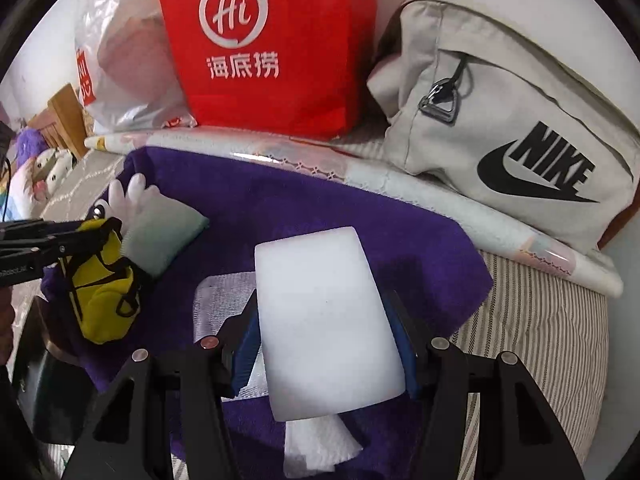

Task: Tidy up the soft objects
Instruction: 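Lower the foam block and pouch onto the towel and open both grippers, then move the right gripper to the black watch strap and grasp it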

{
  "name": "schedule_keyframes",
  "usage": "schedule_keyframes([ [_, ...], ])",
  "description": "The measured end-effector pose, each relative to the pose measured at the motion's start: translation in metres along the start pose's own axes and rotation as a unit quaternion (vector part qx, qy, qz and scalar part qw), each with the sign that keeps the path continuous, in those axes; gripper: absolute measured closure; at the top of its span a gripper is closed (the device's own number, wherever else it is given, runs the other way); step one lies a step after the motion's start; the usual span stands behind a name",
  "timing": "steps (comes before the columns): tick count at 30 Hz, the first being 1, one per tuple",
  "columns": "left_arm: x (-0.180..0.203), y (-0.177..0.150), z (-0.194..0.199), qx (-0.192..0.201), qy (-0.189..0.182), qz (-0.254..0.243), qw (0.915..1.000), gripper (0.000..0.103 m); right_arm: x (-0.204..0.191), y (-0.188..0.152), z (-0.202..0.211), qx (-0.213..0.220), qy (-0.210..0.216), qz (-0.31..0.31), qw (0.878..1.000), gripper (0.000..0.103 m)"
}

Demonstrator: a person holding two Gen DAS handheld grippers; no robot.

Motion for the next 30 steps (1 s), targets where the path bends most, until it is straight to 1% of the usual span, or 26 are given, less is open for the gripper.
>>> schedule_keyframes([
  [3, 0.003, 0.0, -0.002, -0.007, -0.004, -0.006, 1.0, 0.069, -0.002, 0.0, -0.003, -0.01, 0.013, -0.001, 1.0, 0.044],
  [5, 0.003, 0.0, -0.002, -0.009, -0.012, -0.004, 0.9999, 0.062, -0.005, -0.001, -0.002, -0.01, 0.021, 0.007, 1.0, 0.043],
  [6, 0.004, 0.0, -0.001, -0.01, -0.016, -0.003, 0.9998, 0.061, -0.006, -0.002, -0.001, -0.007, 0.019, 0.016, 1.0, 0.041],
  [7, 0.004, -0.001, -0.001, -0.009, -0.02, -0.001, 0.9998, 0.058, -0.008, -0.002, 0.001, 0.0, 0.013, 0.024, 1.0, 0.039],
  [8, 0.003, 0.0, 0.001, -0.006, -0.022, 0.004, 0.9997, 0.055, -0.009, -0.002, 0.002, 0.002, 0.01, 0.027, 1.0, 0.034],
  [9, 0.003, 0.0, 0.002, -0.003, -0.024, 0.008, 0.9997, 0.052, -0.009, -0.001, 0.003, 0.004, 0.009, 0.028, 1.0, 0.032],
  [10, 0.002, 0.0, 0.004, -0.003, -0.027, 0.01, 0.9996, 0.046, -0.009, -0.001, 0.003, 0.005, 0.01, 0.027, 1.0, 0.032],
  [11, 0.002, 0.0, 0.005, -0.003, -0.028, 0.01, 0.9995, 0.043, -0.009, 0.0, 0.004, 0.005, 0.014, 0.025, 1.0, 0.032],
  [16, -0.003, -0.003, 0.018, 0.004, -0.029, 0.016, 0.9995, 0.043, -0.004, -0.001, 0.015, 0.011, 0.02, 0.009, 1.0, 0.032],
  [19, -0.005, -0.006, 0.031, 0.012, -0.028, 0.019, 0.9994, 0.043, -0.001, -0.003, 0.029, 0.02, 0.023, -0.002, 1.0, 0.032],
  [24, -0.001, -0.016, 0.055, 0.022, -0.035, 0.016, 0.999, 0.043, -0.002, -0.016, 0.064, 0.041, 0.052, -0.022, 0.998, 0.032],
  [30, 0.015, -0.04, 0.098, 0.043, -0.038, -0.004, 0.9983, 0.043, -0.013, -0.043, 0.112, 0.062, 0.048, -0.021, 0.997, 0.032],
])
Point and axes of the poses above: each gripper's, at about its wrist camera, not at the fingertips, and z roughly against the way its jaws point, x to its right, y to its top, the point moved 5 cm from there along -z, roughly the way its jaws point, and after that the axes turned 3 degrees about -x, right-handed, at the moved point
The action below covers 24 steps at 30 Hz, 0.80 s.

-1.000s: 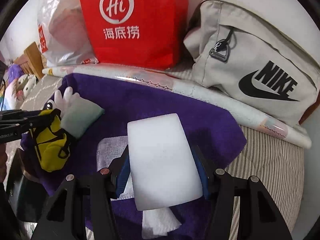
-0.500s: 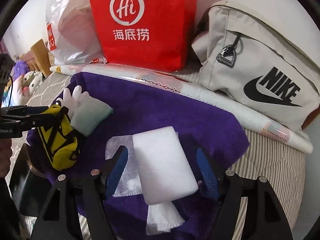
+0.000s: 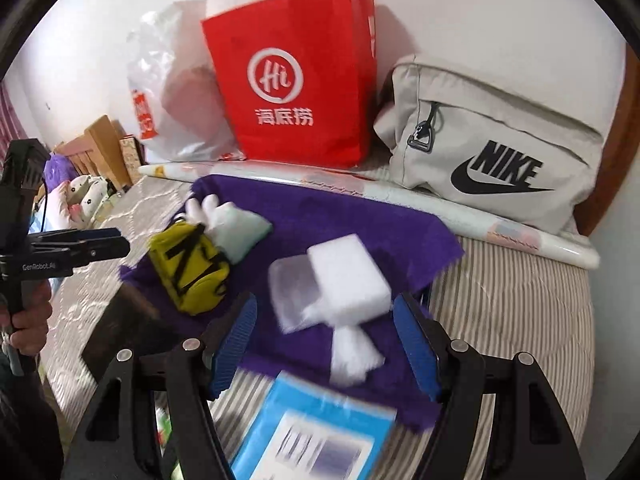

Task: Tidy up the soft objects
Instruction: 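Move the right gripper to the black watch strap and grasp it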

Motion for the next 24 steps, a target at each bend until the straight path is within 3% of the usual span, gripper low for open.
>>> schedule_keyframes([
  [5, 0.006, -0.026, 0.025, 0.007, -0.004, -0.004, 1.0, 0.043, -0.021, -0.031, 0.037, 0.007, -0.007, 0.006, 1.0, 0.032],
  [10, 0.003, -0.062, 0.042, 0.004, -0.008, -0.007, 0.9999, 0.043, -0.047, -0.067, 0.056, 0.002, 0.013, -0.01, 1.0, 0.034],
  [19, -0.007, -0.127, 0.06, 0.003, 0.01, -0.017, 0.9998, 0.043, -0.116, -0.134, 0.048, -0.023, 0.028, 0.015, 0.999, 0.05],
  [21, -0.009, -0.138, 0.061, 0.004, 0.01, -0.016, 0.9998, 0.043, -0.128, -0.144, 0.043, -0.028, 0.034, 0.021, 0.999, 0.061],
  [24, -0.012, -0.155, 0.058, 0.001, 0.003, -0.01, 0.9999, 0.043, -0.141, -0.156, 0.033, -0.035, 0.029, 0.038, 0.998, 0.061],
])
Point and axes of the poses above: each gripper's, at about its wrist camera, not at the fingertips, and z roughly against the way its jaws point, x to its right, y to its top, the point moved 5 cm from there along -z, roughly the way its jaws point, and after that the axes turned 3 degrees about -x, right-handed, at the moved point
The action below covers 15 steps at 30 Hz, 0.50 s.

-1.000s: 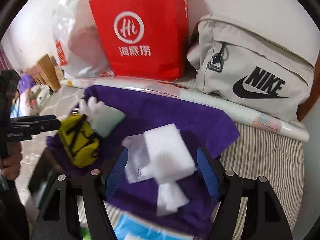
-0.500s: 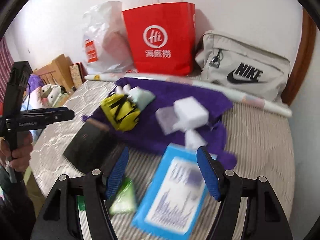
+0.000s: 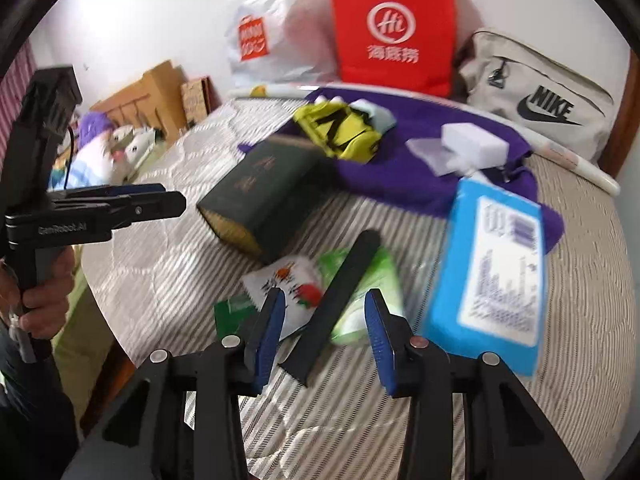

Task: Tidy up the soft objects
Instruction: 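Move the right gripper to the black watch strap and grasp it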

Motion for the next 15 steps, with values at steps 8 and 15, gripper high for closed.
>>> schedule_keyframes([
  [8, -0.016, -0.031, -0.014, -0.016, -0.016, 0.023, 0.9995, 0.043, -0.009, -0.007, -0.032, -0.01, -0.063, 0.028, 0.998, 0.062],
  [15, -0.029, -0.034, -0.028, -0.029, -0.018, 0.043, 0.9985, 0.043, -0.009, -0.004, -0.063, -0.023, -0.099, 0.048, 0.994, 0.07],
])
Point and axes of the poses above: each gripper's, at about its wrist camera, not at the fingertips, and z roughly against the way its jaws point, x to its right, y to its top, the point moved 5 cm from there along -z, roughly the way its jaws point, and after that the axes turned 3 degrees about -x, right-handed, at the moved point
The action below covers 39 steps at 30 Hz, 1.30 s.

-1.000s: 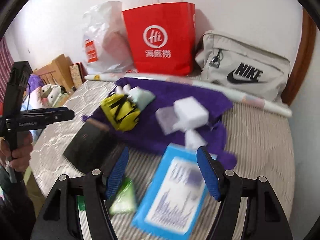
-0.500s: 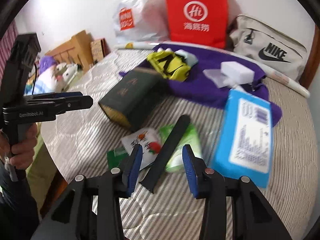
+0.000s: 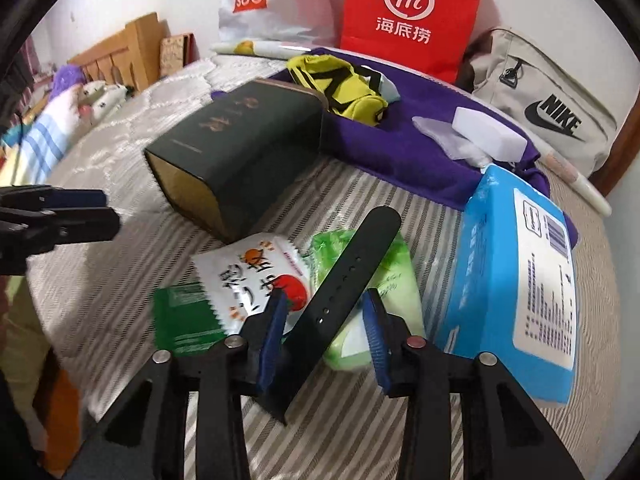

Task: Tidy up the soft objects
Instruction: 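Move the right gripper to the black watch strap and grasp it, then grasp the white snack packet with the left gripper while the right lifts the strap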

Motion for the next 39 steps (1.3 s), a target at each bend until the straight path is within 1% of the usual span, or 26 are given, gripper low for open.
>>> schedule_keyframes([
  [1, -0.002, 0.0, -0.003, -0.003, -0.001, 0.004, 1.0, 0.043, -0.001, 0.001, -0.002, 0.004, -0.015, 0.007, 1.0, 0.071],
  [3, -0.004, -0.002, -0.007, -0.008, -0.001, 0.007, 0.9999, 0.043, -0.002, 0.004, -0.002, 0.012, -0.022, 0.014, 1.0, 0.077],
  [5, -0.004, -0.004, -0.01, -0.013, 0.0, 0.01, 0.9999, 0.043, 0.0, 0.006, 0.0, 0.022, -0.001, 0.002, 1.0, 0.079],
  [7, -0.004, -0.005, -0.013, -0.019, 0.0, 0.011, 0.9998, 0.043, 0.003, 0.007, 0.005, 0.027, 0.032, -0.009, 0.999, 0.082],
  [13, 0.001, -0.01, -0.013, -0.027, -0.002, 0.014, 0.9995, 0.043, 0.008, 0.003, 0.024, 0.046, 0.079, -0.031, 0.995, 0.083],
  [22, 0.02, -0.015, -0.006, -0.029, -0.007, 0.002, 0.9996, 0.043, 0.016, -0.01, 0.058, 0.073, 0.107, -0.05, 0.99, 0.083],
  [27, 0.045, -0.015, -0.009, -0.029, -0.011, -0.031, 0.9991, 0.043, 0.025, -0.022, 0.077, 0.088, 0.11, -0.055, 0.988, 0.083],
  [34, 0.074, -0.012, -0.022, -0.031, -0.012, -0.067, 0.9972, 0.043, 0.045, -0.051, 0.085, 0.088, 0.101, -0.063, 0.989, 0.083],
  [36, 0.08, -0.01, -0.029, -0.033, -0.004, -0.077, 0.9965, 0.042, 0.052, -0.06, 0.083, 0.085, 0.098, -0.071, 0.989, 0.083],
  [39, 0.084, -0.008, -0.04, -0.036, 0.023, -0.088, 0.9952, 0.042, 0.066, -0.072, 0.081, 0.08, 0.094, -0.085, 0.989, 0.083],
])
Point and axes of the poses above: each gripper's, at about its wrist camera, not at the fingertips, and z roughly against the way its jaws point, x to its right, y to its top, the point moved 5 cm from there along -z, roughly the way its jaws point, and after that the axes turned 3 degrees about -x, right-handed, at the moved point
